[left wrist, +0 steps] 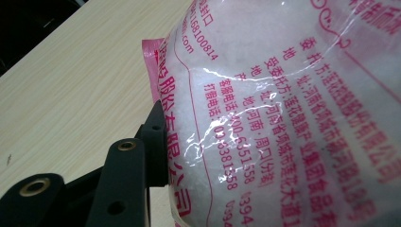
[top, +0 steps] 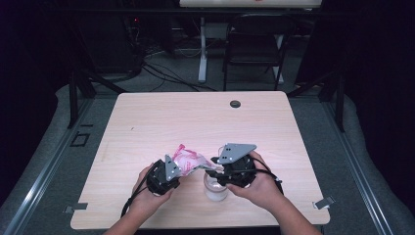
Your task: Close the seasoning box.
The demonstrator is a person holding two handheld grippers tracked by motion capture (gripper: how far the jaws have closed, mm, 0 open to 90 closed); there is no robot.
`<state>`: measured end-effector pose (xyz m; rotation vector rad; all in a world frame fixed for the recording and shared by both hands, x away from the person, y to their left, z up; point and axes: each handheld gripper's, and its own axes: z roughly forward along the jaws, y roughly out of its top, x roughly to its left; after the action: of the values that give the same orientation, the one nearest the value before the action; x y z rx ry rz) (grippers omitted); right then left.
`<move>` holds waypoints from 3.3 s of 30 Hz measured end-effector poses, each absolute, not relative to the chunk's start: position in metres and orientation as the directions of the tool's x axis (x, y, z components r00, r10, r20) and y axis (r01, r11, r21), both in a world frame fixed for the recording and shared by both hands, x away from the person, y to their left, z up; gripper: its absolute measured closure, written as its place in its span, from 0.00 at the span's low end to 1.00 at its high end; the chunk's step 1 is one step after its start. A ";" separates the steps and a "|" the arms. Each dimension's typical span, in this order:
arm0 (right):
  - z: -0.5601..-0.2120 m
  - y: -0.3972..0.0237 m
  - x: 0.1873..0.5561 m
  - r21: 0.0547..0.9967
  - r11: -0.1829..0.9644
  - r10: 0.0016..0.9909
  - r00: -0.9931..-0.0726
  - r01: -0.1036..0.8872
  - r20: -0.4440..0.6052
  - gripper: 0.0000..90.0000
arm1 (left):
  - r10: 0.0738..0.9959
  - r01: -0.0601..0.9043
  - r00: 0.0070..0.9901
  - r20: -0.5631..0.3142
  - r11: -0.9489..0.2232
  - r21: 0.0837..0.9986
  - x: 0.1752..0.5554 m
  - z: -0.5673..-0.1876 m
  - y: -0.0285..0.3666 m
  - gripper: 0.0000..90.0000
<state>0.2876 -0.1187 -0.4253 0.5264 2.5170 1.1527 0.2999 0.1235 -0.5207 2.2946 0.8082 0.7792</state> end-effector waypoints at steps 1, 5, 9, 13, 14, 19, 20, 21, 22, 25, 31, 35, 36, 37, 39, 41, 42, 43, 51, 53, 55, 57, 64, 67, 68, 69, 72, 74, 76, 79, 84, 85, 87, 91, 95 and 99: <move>-0.425 -0.119 0.287 0.771 0.606 0.451 -0.882 0.193 -0.134 0.65 | 0.687 0.349 0.647 0.329 -0.652 0.673 0.300 -0.520 0.123 0.59; -0.423 -0.118 0.286 0.769 0.612 0.447 -0.882 0.183 -0.146 0.65 | 0.685 0.352 0.650 0.329 -0.654 0.669 0.301 -0.519 0.121 0.59; -0.420 -0.116 0.285 0.768 0.620 0.438 -0.883 0.159 -0.170 0.62 | 0.677 0.342 0.653 0.338 -0.663 0.666 0.302 -0.519 0.119 0.59; -0.419 -0.113 0.284 0.769 0.624 0.424 -0.887 0.140 -0.184 0.61 | 0.672 0.341 0.658 0.338 -0.667 0.662 0.303 -0.518 0.116 0.59; -0.418 -0.113 0.284 0.764 0.631 0.421 -0.887 0.136 -0.189 0.61 | 0.672 0.341 0.658 0.338 -0.667 0.662 0.303 -0.518 0.115 0.59; -0.416 -0.111 0.283 0.761 0.637 0.412 -0.889 0.124 -0.200 0.60 | 0.671 0.337 0.660 0.338 -0.667 0.665 0.305 -0.518 0.112 0.59; -0.415 -0.110 0.283 0.762 0.636 0.411 -0.889 0.122 -0.201 0.60 | 0.671 0.337 0.661 0.338 -0.667 0.665 0.305 -0.519 0.111 0.59; -0.415 -0.110 0.283 0.762 0.636 0.410 -0.890 0.120 -0.201 0.60 | 0.671 0.336 0.660 0.338 -0.666 0.666 0.305 -0.519 0.110 0.59; -0.415 -0.110 0.282 0.760 0.639 0.409 -0.889 0.118 -0.206 0.60 | 0.672 0.336 0.660 0.336 -0.664 0.668 0.305 -0.519 0.109 0.59; -0.414 -0.109 0.282 0.764 0.635 0.407 -0.890 0.115 -0.204 0.60 | 0.666 0.333 0.664 0.340 -0.671 0.663 0.306 -0.520 0.108 0.59; -0.415 -0.107 0.282 0.757 0.645 0.398 -0.892 0.105 -0.215 0.59 | 0.663 0.334 0.668 0.337 -0.672 0.660 0.307 -0.521 0.105 0.59; -0.415 -0.105 0.281 0.755 0.649 0.391 -0.893 0.094 -0.225 0.59 | 0.661 0.336 0.670 0.338 -0.676 0.656 0.308 -0.521 0.104 0.59; -0.414 -0.105 0.281 0.755 0.650 0.390 -0.892 0.091 -0.228 0.59 | 0.662 0.334 0.668 0.340 -0.676 0.657 0.308 -0.521 0.104 0.59; -0.414 -0.105 0.280 0.754 0.651 0.389 -0.892 0.089 -0.231 0.58 | 0.660 0.332 0.668 0.343 -0.677 0.656 0.308 -0.521 0.104 0.59; -0.413 -0.104 0.280 0.757 0.648 0.387 -0.893 0.085 -0.231 0.58 | 0.661 0.334 0.668 0.340 -0.676 0.657 0.309 -0.521 0.105 0.59; -0.413 -0.103 0.279 0.755 0.651 0.383 -0.894 0.080 -0.235 0.58 | 0.663 0.336 0.666 0.341 -0.676 0.656 0.310 -0.522 0.104 0.59; -0.412 -0.103 0.279 0.755 0.651 0.377 -0.896 0.076 -0.235 0.58 | 0.664 0.336 0.666 0.341 -0.675 0.657 0.310 -0.522 0.104 0.59; -0.412 -0.102 0.278 0.759 0.647 0.378 -0.895 0.074 -0.235 0.58 | 0.663 0.337 0.667 0.340 -0.676 0.656 0.310 -0.523 0.104 0.59; -0.409 -0.098 0.276 0.741 0.670 0.345 -0.902 0.044 -0.259 0.59 | 0.652 0.332 0.671 0.353 -0.690 0.643 0.311 -0.524 0.102 0.59; -0.410 -0.096 0.275 0.740 0.672 0.337 -0.905 0.038 -0.259 0.59 | 0.650 0.330 0.671 0.355 -0.692 0.643 0.311 -0.523 0.102 0.59; -0.411 -0.095 0.275 0.735 0.677 0.333 -0.906 0.037 -0.261 0.60 | 0.648 0.327 0.671 0.360 -0.694 0.641 0.311 -0.523 0.101 0.59; -0.411 -0.095 0.275 0.730 0.683 0.330 -0.906 0.036 -0.264 0.62 | 0.645 0.324 0.672 0.364 -0.698 0.639 0.311 -0.523 0.101 0.59; -0.412 -0.095 0.275 0.719 0.693 0.316 -0.915 0.041 -0.252 0.69 | 0.644 0.324 0.671 0.367 -0.700 0.637 0.311 -0.522 0.101 0.59; -0.412 -0.096 0.275 0.708 0.705 0.305 -0.919 0.043 -0.248 0.72 | 0.640 0.322 0.673 0.370 -0.704 0.633 0.311 -0.522 0.102 0.59; -0.413 -0.096 0.274 0.704 0.709 0.303 -0.920 0.042 -0.250 0.73 | 0.639 0.321 0.674 0.371 -0.706 0.631 0.311 -0.522 0.102 0.60; -0.413 -0.096 0.274 0.699 0.714 0.302 -0.920 0.043 -0.251 0.75 | 0.638 0.321 0.674 0.372 -0.707 0.631 0.311 -0.522 0.102 0.59; -0.413 -0.095 0.273 0.691 0.722 0.293 -0.921 0.037 -0.257 0.78 | 0.636 0.317 0.675 0.374 -0.708 0.631 0.311 -0.521 0.103 0.60; -0.412 -0.095 0.272 0.688 0.726 0.287 -0.921 0.029 -0.264 0.82 | 0.637 0.315 0.674 0.374 -0.706 0.634 0.311 -0.520 0.103 0.60; -0.412 -0.095 0.272 0.683 0.730 0.283 -0.922 0.030 -0.263 0.86 | 0.636 0.312 0.672 0.381 -0.709 0.633 0.311 -0.519 0.103 0.60; -0.411 -0.095 0.272 0.681 0.732 0.282 -0.922 0.028 -0.265 0.92 | 0.630 0.303 0.671 0.392 -0.715 0.630 0.311 -0.518 0.104 0.60; -0.410 -0.096 0.273 0.679 0.734 0.284 -0.921 0.030 -0.266 0.98 | 0.626 0.293 0.669 0.402 -0.719 0.631 0.309 -0.518 0.103 0.60; -0.410 -0.096 0.273 0.676 0.736 0.282 -0.922 0.030 -0.265 0.98 | 0.624 0.289 0.668 0.405 -0.720 0.631 0.309 -0.518 0.103 0.60; -0.410 -0.097 0.273 0.675 0.737 0.286 -0.922 0.037 -0.262 0.99 | 0.620 0.286 0.670 0.408 -0.723 0.629 0.309 -0.518 0.103 0.60; -0.409 -0.098 0.274 0.677 0.734 0.294 -0.921 0.047 -0.254 0.99 | 0.619 0.274 0.665 0.417 -0.722 0.635 0.308 -0.517 0.103 0.60; -0.409 -0.100 0.274 0.689 0.723 0.308 -0.920 0.061 -0.242 1.00 | 0.616 0.259 0.660 0.429 -0.724 0.640 0.306 -0.516 0.104 0.60; -0.409 -0.102 0.276 0.698 0.713 0.315 -0.921 0.071 -0.228 1.00 | 0.610 0.251 0.660 0.439 -0.729 0.637 0.305 -0.515 0.105 0.60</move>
<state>0.2758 -0.1022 -0.4086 0.3022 2.5896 1.0346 0.3048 0.1055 -0.5152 2.3400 0.6662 0.8881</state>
